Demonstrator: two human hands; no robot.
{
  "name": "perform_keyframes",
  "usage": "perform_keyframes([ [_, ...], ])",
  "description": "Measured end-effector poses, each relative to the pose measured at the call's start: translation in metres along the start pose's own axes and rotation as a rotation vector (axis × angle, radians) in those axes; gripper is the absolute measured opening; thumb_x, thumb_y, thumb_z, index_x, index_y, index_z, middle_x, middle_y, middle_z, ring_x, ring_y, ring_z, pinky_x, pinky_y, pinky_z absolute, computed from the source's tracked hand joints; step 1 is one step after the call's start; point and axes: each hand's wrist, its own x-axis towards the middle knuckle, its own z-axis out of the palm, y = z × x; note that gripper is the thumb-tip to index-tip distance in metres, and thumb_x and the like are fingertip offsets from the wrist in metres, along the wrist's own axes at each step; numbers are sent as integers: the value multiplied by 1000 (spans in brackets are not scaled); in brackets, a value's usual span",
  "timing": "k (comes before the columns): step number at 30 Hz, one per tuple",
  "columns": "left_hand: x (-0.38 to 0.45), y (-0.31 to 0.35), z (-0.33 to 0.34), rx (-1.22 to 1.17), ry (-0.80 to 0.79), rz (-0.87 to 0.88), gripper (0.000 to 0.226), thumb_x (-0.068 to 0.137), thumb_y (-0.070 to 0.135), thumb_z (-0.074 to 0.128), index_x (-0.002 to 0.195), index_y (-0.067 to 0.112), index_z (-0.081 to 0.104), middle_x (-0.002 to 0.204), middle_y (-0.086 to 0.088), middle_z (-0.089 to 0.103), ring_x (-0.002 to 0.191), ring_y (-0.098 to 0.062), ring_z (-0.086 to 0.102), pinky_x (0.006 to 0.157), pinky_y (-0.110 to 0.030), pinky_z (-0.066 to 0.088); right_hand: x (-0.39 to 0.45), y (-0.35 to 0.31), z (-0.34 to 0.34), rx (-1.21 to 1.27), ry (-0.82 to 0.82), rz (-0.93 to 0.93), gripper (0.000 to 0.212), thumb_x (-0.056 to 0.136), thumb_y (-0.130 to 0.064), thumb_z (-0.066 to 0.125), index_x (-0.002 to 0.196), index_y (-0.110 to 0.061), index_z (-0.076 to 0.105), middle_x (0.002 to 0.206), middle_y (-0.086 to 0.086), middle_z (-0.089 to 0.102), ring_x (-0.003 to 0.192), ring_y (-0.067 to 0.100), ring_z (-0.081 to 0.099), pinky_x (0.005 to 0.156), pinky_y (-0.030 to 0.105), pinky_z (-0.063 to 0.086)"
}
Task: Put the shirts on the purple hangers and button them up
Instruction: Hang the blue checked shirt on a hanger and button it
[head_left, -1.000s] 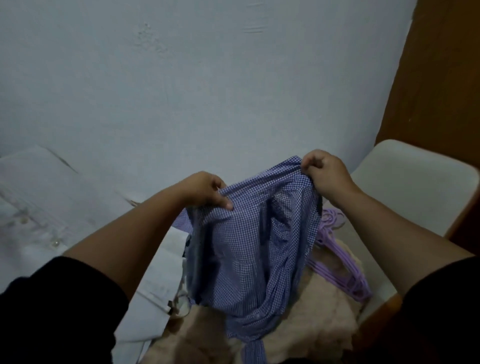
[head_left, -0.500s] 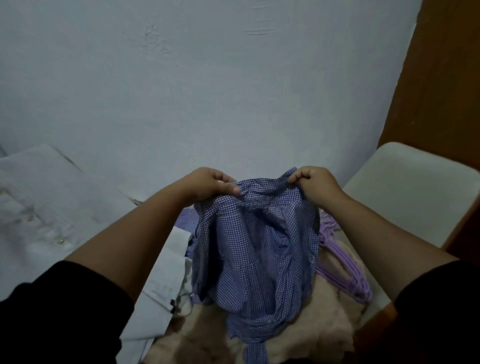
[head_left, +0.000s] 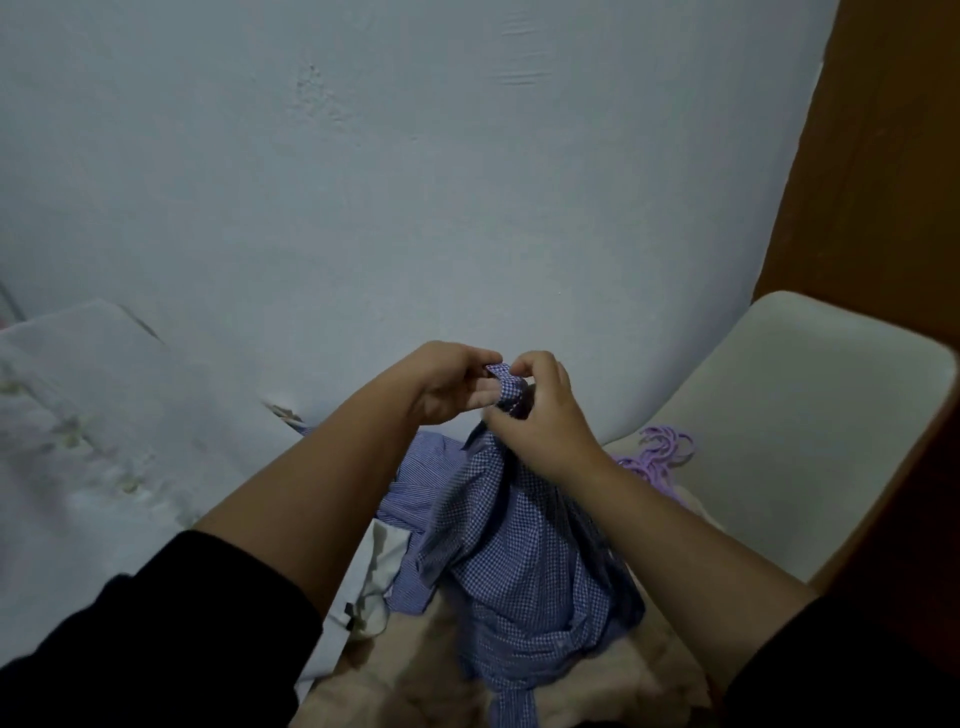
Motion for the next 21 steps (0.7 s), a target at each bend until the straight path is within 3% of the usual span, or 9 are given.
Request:
perform_keyframes([
  [2, -2, 3, -1, -70, -46, -17, 25, 100, 1, 36, 119, -5, 51, 91, -16, 62, 66, -18, 67, 60, -24, 58, -4, 0, 6, -90, 42, -22, 52, 76, -30, 75, 111, -19, 37, 114, -4, 32, 88, 10, 44, 72, 26, 39],
  [4, -5, 6, 2, -113, -63, -32, 21, 99, -1, 36, 110, -5, 53, 91, -18, 62, 62, -18, 70, 59, -25, 59, -3, 0, 11, -97, 177, -59, 43, 81, -17, 70, 108, -12, 38, 113, 3, 34, 83, 14, 43, 68, 28, 39],
  [6, -5, 7, 4, -98, -59, 0, 22, 99, -3, 38, 115, -6, 53, 98, -21, 62, 68, -23, 71, 64, -28, 60, -1, -2, 8, -41, 268, -34, 31, 83, -2, 57, 100, -14, 34, 108, 6, 36, 78, 17, 41, 65, 29, 37],
  [9, -3, 4, 0, 283, 67, 167, 31, 92, -4, 54, 122, -5, 57, 97, -20, 67, 72, -21, 68, 65, -25, 60, 4, -2, -6, -7, 284, -37, 31, 82, 7, 44, 94, -19, 35, 100, 6, 44, 79, 20, 45, 56, 14, 33],
  [12, -1, 5, -2, 766, 179, 399, 22, 83, 12, 72, 104, 6, 72, 74, -7, 68, 57, -8, 56, 49, -13, 46, 10, -5, -25, -76, 223, -129, 35, 79, 14, 41, 84, -19, 51, 97, 4, 47, 79, 14, 46, 64, 0, 32],
  [15, -1, 16, 1, 826, 206, 565, 6, 84, 25, 72, 84, 19, 74, 69, -4, 62, 57, -10, 46, 53, -22, 38, 19, -10, -48, -161, 108, -166, 34, 79, 17, 45, 75, -5, 71, 106, 4, 52, 91, 12, 49, 73, -5, 29],
  [18, -5, 31, 7, 756, 156, 618, 11, 88, 28, 67, 80, 21, 66, 84, 0, 66, 76, -11, 55, 69, -26, 44, 33, -22, -70, -273, 36, -164, 38, 84, 13, 43, 91, -6, 75, 110, 8, 57, 97, 17, 52, 75, 4, 34],
  [21, -8, 50, 14, 696, 85, 659, 12, 92, 26, 62, 81, 20, 63, 83, 2, 66, 79, -12, 59, 76, -29, 48, 45, -48, -91, -319, -21, -140, 39, 91, 6, 38, 106, -10, 71, 100, -2, 53, 96, 15, 51, 74, 16, 36],
])
